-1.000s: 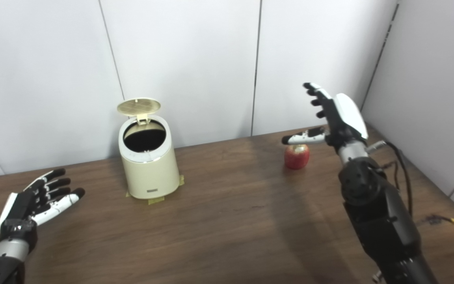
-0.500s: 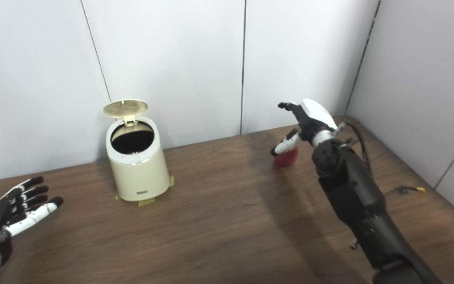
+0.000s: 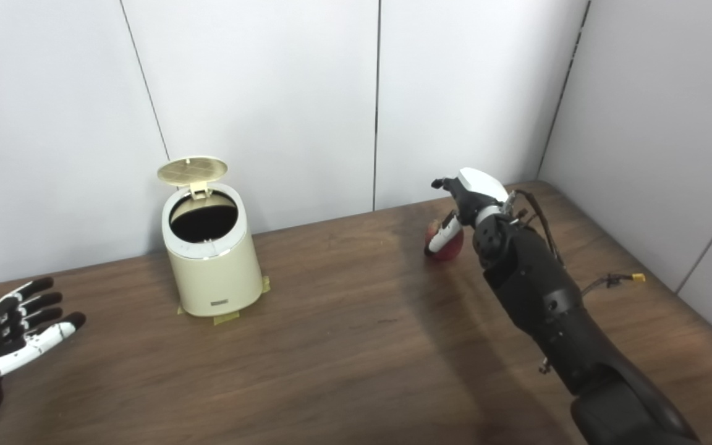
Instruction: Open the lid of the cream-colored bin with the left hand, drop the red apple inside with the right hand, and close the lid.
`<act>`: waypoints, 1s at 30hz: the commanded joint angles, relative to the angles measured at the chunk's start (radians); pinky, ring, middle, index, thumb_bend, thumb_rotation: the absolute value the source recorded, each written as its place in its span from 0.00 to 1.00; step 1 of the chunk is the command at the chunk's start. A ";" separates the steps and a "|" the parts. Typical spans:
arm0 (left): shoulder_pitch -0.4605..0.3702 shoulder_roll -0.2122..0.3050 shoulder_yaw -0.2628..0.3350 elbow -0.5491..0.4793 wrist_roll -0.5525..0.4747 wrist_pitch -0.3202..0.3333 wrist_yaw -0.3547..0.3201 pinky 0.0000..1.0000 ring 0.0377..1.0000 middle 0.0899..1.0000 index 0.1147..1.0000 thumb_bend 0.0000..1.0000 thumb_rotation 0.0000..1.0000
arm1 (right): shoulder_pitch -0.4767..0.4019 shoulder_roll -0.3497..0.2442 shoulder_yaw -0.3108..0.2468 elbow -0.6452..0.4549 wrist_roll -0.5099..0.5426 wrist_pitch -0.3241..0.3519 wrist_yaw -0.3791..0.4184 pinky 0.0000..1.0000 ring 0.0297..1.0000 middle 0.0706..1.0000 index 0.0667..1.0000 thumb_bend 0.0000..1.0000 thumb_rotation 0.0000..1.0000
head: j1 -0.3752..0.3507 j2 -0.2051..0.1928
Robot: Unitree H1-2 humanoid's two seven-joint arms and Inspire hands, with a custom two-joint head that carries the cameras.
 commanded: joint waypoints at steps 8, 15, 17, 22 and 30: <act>-0.026 0.018 0.025 -0.035 -0.031 -0.005 0.000 0.72 0.79 0.82 0.86 0.67 0.08 | -0.061 -0.033 0.013 0.041 -0.029 -0.004 0.001 0.73 0.87 0.86 0.83 0.93 0.13 | -0.003 0.006; -0.025 0.021 0.032 -0.037 -0.043 -0.005 0.000 0.70 0.77 0.82 0.86 0.67 0.07 | -0.049 -0.036 0.039 0.080 -0.040 -0.022 -0.038 0.84 0.88 0.87 0.82 0.94 0.14 | -0.005 0.007; -0.024 0.022 0.032 -0.037 -0.041 -0.005 0.001 0.70 0.77 0.81 0.85 0.67 0.06 | -0.046 -0.036 0.048 0.087 -0.041 -0.025 -0.045 0.86 0.89 0.87 0.82 0.94 0.15 | -0.005 0.008; -0.025 0.025 0.026 -0.041 -0.037 -0.005 -0.003 0.73 0.79 0.83 0.86 0.65 0.05 | -0.034 -0.032 0.055 0.070 -0.030 -0.024 -0.055 0.84 0.89 0.87 0.82 0.92 0.14 | -0.004 0.011; -0.024 0.037 0.015 -0.051 -0.019 -0.006 -0.008 0.70 0.78 0.81 0.85 0.67 0.10 | -0.037 -0.016 0.057 0.123 -0.015 -0.060 -0.104 0.74 0.82 0.82 0.81 0.96 0.19 | 0.000 0.017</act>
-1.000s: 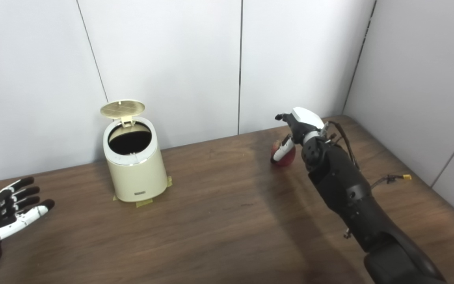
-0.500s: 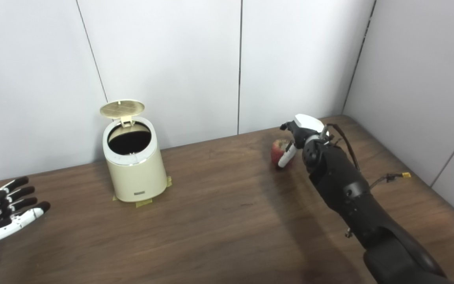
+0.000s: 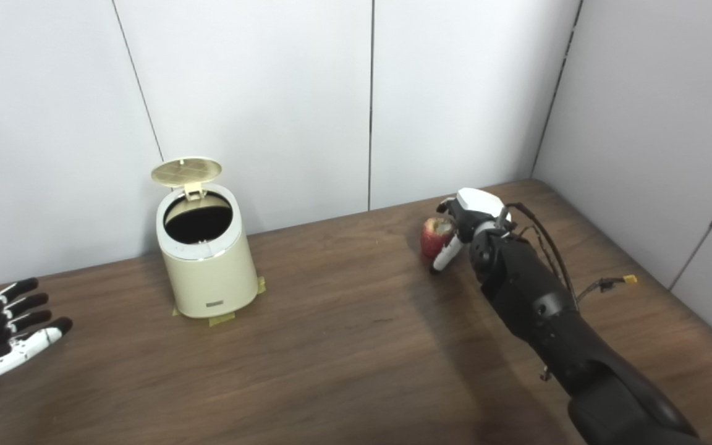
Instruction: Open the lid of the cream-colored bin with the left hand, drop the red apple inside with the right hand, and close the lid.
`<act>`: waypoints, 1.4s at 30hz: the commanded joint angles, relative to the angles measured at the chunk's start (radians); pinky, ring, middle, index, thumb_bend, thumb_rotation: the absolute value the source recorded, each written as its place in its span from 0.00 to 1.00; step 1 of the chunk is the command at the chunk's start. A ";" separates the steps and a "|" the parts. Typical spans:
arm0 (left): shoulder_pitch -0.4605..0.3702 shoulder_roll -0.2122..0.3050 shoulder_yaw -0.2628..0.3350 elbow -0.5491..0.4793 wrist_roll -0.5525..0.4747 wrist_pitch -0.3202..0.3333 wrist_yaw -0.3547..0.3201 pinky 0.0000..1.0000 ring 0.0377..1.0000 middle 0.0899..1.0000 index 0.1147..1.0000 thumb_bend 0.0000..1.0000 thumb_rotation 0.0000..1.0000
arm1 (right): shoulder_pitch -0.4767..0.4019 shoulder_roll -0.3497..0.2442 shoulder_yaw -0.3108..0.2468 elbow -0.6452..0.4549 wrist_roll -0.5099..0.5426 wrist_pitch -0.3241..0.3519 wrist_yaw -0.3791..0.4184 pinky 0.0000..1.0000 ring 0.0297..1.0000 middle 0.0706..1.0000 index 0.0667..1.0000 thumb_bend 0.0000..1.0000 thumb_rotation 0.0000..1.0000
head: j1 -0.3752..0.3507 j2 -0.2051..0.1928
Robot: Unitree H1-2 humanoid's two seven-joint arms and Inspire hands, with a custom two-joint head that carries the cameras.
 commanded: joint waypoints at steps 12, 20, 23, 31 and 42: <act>-0.033 0.012 0.002 -0.053 0.008 -0.006 0.001 0.70 0.78 0.82 0.86 0.66 0.09 | -0.048 -0.013 -0.021 0.058 0.058 -0.109 -0.099 0.66 0.72 0.74 0.73 0.91 0.10 | -0.003 0.006; -0.030 0.017 0.001 -0.052 0.016 -0.006 -0.001 0.71 0.79 0.82 0.86 0.65 0.09 | -0.038 -0.012 -0.033 0.062 0.095 -0.134 -0.123 0.57 0.61 0.63 0.62 0.79 0.00 | 0.003 0.010; -0.031 0.019 0.000 -0.052 0.021 -0.006 -0.002 0.70 0.78 0.82 0.85 0.66 0.09 | -0.033 -0.011 -0.029 0.069 0.098 -0.152 -0.142 0.54 0.58 0.60 0.59 0.78 0.00 | 0.004 0.010; -0.030 0.017 -0.001 -0.053 0.028 -0.006 -0.002 0.70 0.78 0.82 0.84 0.65 0.10 | -0.015 -0.001 -0.029 0.069 0.109 -0.184 -0.185 0.56 0.56 0.57 0.46 0.52 0.12 | 0.003 0.012; -0.036 0.019 -0.012 -0.047 0.059 -0.006 -0.012 0.72 0.80 0.82 0.84 0.64 0.14 | -0.016 0.011 -0.024 0.093 0.073 -0.245 -0.332 0.52 0.42 0.47 0.44 0.52 0.00 | 0.021 0.008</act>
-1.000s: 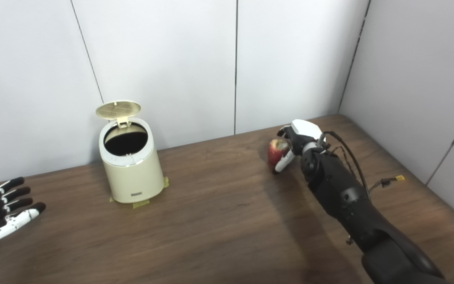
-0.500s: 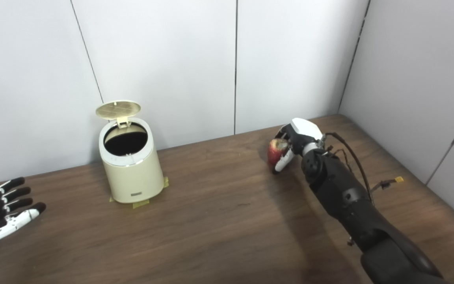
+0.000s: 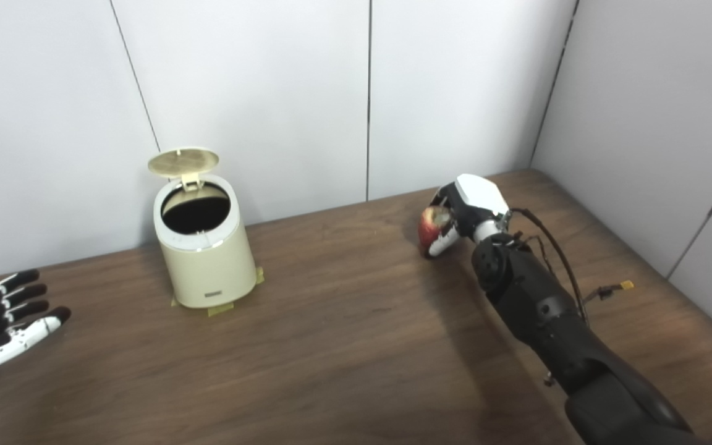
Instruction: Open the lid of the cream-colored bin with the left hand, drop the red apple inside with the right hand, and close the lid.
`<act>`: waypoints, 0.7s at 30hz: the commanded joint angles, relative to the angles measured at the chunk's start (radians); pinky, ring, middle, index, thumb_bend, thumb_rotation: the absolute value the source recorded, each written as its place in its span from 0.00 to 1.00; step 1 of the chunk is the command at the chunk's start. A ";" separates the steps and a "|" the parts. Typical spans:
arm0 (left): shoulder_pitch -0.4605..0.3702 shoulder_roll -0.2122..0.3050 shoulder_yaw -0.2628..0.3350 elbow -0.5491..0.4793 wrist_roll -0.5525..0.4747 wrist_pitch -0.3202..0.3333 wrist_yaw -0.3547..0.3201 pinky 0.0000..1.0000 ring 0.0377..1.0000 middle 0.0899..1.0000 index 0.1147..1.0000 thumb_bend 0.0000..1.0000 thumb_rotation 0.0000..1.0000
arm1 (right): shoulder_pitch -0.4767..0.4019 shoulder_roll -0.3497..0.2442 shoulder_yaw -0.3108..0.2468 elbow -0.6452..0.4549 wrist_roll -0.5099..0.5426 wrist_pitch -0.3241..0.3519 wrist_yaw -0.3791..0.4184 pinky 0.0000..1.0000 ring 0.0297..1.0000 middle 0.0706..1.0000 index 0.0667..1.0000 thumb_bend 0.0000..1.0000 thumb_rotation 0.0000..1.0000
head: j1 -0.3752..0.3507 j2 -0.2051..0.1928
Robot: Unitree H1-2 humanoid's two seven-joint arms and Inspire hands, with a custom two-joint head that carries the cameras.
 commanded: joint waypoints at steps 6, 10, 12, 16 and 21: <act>-0.037 0.018 -0.013 -0.040 0.036 -0.007 -0.008 0.74 0.79 0.80 0.83 0.66 0.16 | -0.041 -0.020 -0.013 -0.086 -0.020 -0.038 -0.046 0.45 0.40 0.48 0.45 0.52 0.00 | 0.020 -0.004; -0.037 0.012 -0.019 -0.032 0.046 -0.007 -0.006 0.77 0.79 0.79 0.83 0.67 0.15 | -0.035 -0.014 -0.033 -0.155 -0.008 -0.049 -0.043 0.37 0.39 0.46 0.44 0.50 0.00 | 0.042 -0.008; -0.036 0.009 -0.023 -0.029 0.047 -0.007 -0.001 0.79 0.79 0.79 0.83 0.67 0.16 | -0.034 -0.014 -0.035 -0.201 -0.014 -0.032 -0.022 0.38 0.40 0.45 0.44 0.50 0.00 | 0.053 -0.009; -0.032 -0.001 -0.028 -0.028 0.050 -0.008 0.009 0.78 0.79 0.78 0.83 0.68 0.16 | -0.035 -0.017 -0.029 -0.304 -0.033 -0.026 0.013 0.37 0.40 0.44 0.46 0.50 0.00 | 0.082 -0.013; -0.031 -0.012 -0.034 -0.018 0.053 -0.011 0.019 0.75 0.78 0.78 0.83 0.69 0.18 | -0.044 -0.008 -0.028 -0.386 -0.048 -0.053 0.034 0.42 0.39 0.45 0.46 0.50 0.00 | 0.121 -0.019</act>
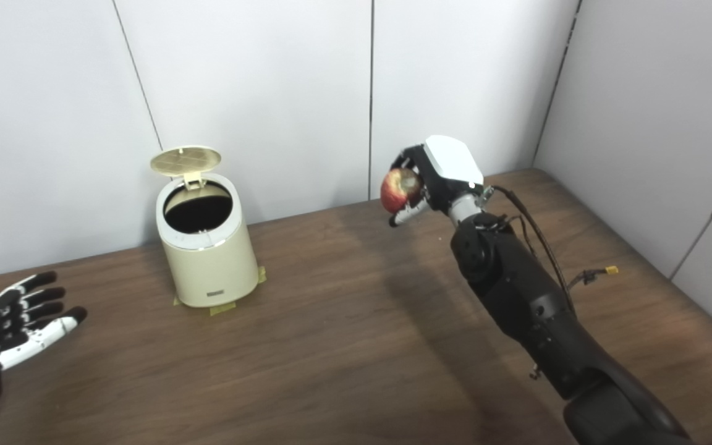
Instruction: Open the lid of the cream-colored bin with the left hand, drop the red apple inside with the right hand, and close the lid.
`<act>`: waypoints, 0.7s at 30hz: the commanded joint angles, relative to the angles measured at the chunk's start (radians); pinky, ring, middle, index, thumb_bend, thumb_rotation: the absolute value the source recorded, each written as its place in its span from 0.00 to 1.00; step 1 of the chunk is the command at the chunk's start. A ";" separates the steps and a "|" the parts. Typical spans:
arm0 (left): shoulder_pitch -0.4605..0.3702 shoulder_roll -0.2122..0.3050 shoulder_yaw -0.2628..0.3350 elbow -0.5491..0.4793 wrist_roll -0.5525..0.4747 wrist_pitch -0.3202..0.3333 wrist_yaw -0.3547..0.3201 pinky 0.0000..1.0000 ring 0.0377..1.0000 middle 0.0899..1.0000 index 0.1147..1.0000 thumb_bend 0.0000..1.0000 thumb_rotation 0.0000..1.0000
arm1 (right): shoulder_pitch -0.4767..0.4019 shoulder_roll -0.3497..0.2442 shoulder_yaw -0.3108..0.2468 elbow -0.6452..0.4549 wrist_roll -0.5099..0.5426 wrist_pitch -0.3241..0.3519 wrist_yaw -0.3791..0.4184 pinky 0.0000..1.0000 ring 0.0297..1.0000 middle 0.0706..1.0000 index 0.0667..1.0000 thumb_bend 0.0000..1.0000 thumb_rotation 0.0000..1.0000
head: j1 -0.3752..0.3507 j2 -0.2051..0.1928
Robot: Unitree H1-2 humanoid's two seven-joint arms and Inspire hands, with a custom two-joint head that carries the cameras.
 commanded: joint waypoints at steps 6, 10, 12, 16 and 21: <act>-0.018 -0.017 -0.006 -0.017 0.011 -0.025 0.044 0.71 0.76 0.78 0.81 0.73 0.20 | -0.079 0.027 -0.013 -0.133 -0.023 0.032 0.061 0.39 0.41 0.45 0.46 0.50 0.00 | 0.073 -0.010; -0.008 -0.028 -0.009 -0.024 0.010 -0.018 0.050 0.72 0.77 0.79 0.82 0.74 0.21 | -0.108 0.057 0.003 -0.161 -0.045 0.009 0.074 0.42 0.39 0.45 0.47 0.50 0.00 | 0.122 -0.018; -0.006 -0.031 -0.007 -0.011 0.006 -0.035 0.052 0.71 0.76 0.78 0.81 0.76 0.22 | -0.126 0.079 0.012 -0.185 -0.053 0.009 0.088 0.40 0.39 0.45 0.48 0.50 0.00 | 0.136 -0.020; -0.003 -0.033 -0.015 0.001 0.019 -0.054 0.063 0.67 0.74 0.76 0.80 0.78 0.24 | -0.168 0.125 0.026 -0.220 -0.045 -0.010 0.112 0.39 0.38 0.46 0.48 0.50 0.00 | 0.167 -0.030; 0.004 -0.036 -0.025 -0.004 0.021 -0.057 0.076 0.67 0.73 0.76 0.81 0.78 0.24 | -0.217 0.178 0.043 -0.224 -0.054 -0.002 0.139 0.39 0.38 0.46 0.48 0.50 0.00 | 0.193 -0.041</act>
